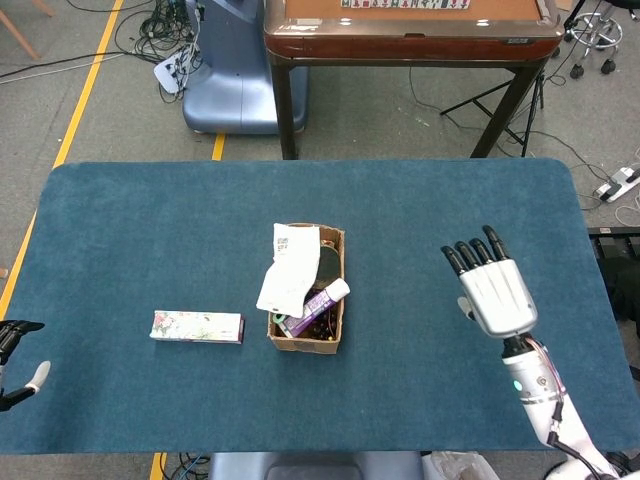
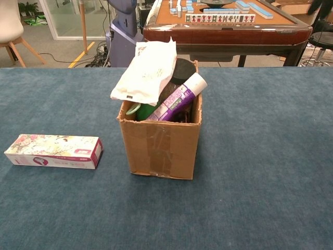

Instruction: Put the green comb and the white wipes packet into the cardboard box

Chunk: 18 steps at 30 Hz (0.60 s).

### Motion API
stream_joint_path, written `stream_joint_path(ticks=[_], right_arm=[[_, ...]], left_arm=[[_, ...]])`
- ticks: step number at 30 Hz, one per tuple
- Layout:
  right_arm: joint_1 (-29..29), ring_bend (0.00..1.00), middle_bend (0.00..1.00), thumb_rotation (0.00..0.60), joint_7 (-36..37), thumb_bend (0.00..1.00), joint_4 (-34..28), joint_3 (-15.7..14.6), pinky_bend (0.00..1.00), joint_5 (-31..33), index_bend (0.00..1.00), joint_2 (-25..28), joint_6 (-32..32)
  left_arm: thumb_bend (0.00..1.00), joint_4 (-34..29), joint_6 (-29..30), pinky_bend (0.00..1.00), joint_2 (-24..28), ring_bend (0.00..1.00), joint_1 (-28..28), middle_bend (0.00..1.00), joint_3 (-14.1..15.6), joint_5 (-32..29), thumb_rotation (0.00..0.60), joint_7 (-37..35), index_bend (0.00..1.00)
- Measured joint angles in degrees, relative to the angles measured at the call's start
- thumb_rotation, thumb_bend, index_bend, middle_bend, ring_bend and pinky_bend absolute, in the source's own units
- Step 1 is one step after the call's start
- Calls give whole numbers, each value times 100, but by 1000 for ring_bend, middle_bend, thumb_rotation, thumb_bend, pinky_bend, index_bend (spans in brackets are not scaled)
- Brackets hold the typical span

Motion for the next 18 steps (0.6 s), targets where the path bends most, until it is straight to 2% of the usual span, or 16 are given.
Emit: stream_joint_path(ticks=[5, 9, 18], right_arm=[[-538, 219, 278, 600, 357, 0, 356, -320, 149, -120, 246, -63, 212], [-873, 207, 267, 600, 661, 0, 684, -452, 149, -165, 246, -187, 355], [-1431, 200, 262, 600, 1573, 0, 1359, -511, 149, -356, 246, -378, 664]], left_arm=[[279, 105, 25, 407, -76, 235, -36, 335, 18, 105, 600, -37, 312], [279, 191, 45, 407, -134, 237, -65, 343, 22, 162, 600, -85, 318], [278, 267, -29, 407, -247, 248, -133, 358, 44, 189, 600, 8, 327]])
